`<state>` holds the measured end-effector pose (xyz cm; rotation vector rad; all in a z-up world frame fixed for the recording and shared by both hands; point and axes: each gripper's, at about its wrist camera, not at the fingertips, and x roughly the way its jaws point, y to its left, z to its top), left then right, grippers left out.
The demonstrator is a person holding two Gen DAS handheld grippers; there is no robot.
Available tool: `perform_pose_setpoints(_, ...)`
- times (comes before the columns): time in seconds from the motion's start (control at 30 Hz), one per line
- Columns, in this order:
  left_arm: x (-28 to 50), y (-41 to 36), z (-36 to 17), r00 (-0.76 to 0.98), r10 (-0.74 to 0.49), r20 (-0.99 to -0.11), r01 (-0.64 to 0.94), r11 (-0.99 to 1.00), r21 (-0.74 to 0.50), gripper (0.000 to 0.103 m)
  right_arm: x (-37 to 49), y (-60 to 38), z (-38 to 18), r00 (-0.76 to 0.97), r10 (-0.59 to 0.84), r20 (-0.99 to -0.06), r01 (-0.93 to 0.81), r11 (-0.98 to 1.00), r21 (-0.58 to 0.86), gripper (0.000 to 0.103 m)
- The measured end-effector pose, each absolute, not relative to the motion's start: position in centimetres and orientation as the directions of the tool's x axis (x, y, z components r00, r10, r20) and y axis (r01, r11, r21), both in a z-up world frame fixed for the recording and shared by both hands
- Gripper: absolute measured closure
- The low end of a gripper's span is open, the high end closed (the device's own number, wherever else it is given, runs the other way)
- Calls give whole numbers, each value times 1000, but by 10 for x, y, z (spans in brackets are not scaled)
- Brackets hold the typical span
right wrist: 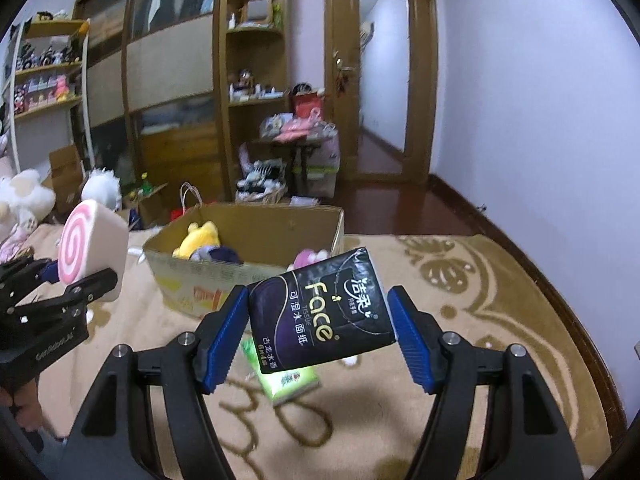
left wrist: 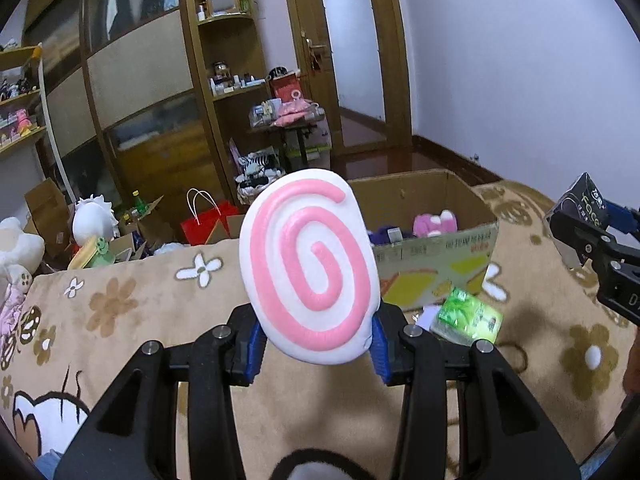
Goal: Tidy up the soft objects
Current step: 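Lift both items over the box and open both tools to drop them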
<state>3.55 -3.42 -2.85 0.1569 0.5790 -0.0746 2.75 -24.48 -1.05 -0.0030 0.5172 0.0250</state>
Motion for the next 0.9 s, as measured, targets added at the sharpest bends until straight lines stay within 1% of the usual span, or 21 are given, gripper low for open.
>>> perform_pose_setpoints(0.2, 44, -32, -21, 862, -16, -507, 86, 989, 116, 62, 35, -244, -6, 894, 4, -447, 13, 999, 36, 29)
perform_pose_setpoints(0.4, 63, -35, -16, 878, -22, -478, 91, 988, 122, 62, 46, -241, -2, 905, -12, -426, 23, 1000, 19, 29)
perform_pose_setpoints(0.57, 79, -39, -13, 870, -55, -490, 140, 980, 139, 62, 59, -239, 2, 909, -14, -416, 12, 1000, -9, 29)
perform_pose_setpoints(0.73, 100, -46, -9, 879, -60, -473, 159, 972, 171, 62, 75, -238, 5, 916, -3, -401, -5, 1000, -20, 29)
perform_pose_setpoints(0.9, 124, -47, -13, 869, -67, -491, 163, 974, 155, 62, 94, -240, 2, 914, 17, -404, -29, 999, -24, 29)
